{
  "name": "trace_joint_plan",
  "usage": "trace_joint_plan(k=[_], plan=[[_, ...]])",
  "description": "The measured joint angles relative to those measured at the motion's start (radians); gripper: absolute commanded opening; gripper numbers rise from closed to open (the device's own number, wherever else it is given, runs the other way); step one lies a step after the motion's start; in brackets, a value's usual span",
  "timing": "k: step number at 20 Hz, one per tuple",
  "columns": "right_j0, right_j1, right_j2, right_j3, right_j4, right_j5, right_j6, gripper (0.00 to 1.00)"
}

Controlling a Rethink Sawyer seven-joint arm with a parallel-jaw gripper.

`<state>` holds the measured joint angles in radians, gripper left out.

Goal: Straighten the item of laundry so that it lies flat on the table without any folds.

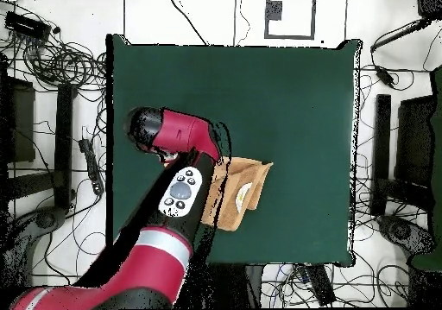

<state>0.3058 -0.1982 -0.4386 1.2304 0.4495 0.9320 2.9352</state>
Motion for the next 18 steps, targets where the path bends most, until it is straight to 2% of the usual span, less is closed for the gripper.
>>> trace_joint_plan(k=[3, 5, 6, 7, 9, 10, 15, 18], plan=[[-0.015, -0.042, -0.001, -0.006, -0.07, 0.047, -0.004, 1.0], [-0.043, -0.081, 0.0, -0.019, -0.153, 0.072, -0.03, 1.0], [-0.083, -0.116, 0.001, -0.039, -0.237, 0.081, -0.072, 1.0], [-0.101, -0.13, 0.002, -0.047, -0.267, 0.082, -0.091, 1.0], [-0.126, -0.145, 0.005, -0.056, -0.298, 0.081, -0.119, 1.0], [-0.168, -0.168, 0.013, -0.066, -0.334, 0.081, -0.161, 1.0], [-0.28, -0.212, 0.036, -0.068, -0.382, 0.039, -0.251, 1.0], [-0.298, -0.213, 0.036, -0.068, -0.403, 0.007, -0.252, 1.0]])
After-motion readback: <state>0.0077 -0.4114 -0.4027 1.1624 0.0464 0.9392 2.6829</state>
